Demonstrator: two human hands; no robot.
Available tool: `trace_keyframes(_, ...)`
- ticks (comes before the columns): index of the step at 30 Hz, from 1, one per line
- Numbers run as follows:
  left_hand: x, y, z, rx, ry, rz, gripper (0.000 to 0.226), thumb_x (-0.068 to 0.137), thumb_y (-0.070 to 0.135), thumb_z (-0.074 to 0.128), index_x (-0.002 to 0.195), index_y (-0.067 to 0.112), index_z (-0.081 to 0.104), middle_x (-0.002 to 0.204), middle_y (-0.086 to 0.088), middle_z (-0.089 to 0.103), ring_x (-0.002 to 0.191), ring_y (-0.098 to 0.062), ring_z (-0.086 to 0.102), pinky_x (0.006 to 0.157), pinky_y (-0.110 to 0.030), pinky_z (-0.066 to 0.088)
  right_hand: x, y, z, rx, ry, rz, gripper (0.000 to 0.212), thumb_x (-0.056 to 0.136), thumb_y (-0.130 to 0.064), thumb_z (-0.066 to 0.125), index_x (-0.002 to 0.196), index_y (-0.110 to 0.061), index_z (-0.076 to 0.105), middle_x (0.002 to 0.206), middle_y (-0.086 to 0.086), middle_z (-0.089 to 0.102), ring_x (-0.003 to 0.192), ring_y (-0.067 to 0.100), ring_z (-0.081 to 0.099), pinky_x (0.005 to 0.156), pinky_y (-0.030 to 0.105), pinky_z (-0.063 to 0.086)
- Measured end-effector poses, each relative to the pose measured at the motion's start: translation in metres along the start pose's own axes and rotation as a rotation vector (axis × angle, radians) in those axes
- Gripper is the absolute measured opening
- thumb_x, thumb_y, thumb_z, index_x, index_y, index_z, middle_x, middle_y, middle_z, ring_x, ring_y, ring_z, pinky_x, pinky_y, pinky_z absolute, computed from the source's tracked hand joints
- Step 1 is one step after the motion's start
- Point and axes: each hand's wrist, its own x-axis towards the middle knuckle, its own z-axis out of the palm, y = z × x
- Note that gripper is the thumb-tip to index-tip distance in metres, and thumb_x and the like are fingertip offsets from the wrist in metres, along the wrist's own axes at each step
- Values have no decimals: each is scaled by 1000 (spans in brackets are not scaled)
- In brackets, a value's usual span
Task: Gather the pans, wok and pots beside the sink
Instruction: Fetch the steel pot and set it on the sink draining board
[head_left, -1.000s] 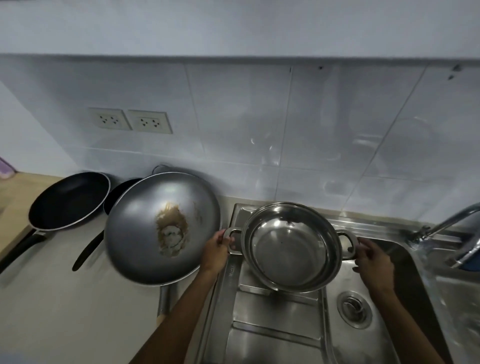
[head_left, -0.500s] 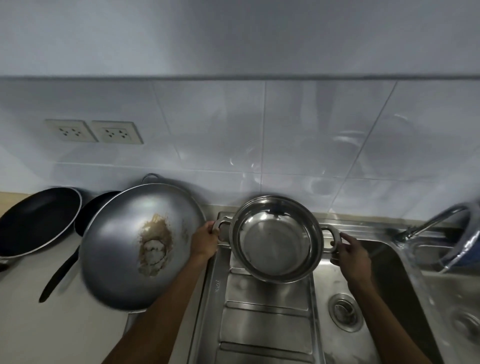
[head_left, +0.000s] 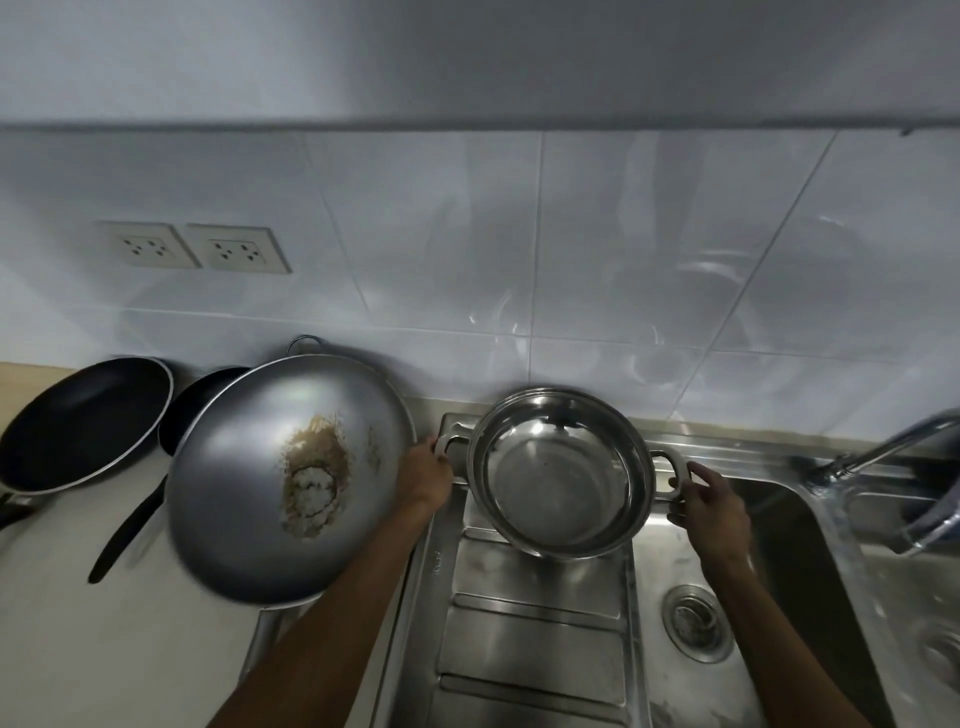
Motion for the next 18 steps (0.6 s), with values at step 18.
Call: trace_keyframes(18, -10, -21, 8, 77, -47, -21, 34, 91, 1, 50, 119, 9, 67, 112, -19, 73, 106, -38, 67, 92, -43, 55, 2, 8, 1, 18, -29, 21, 29, 100, -21, 59, 128, -11, 61, 86, 16, 71, 73, 31, 67, 63, 36, 58)
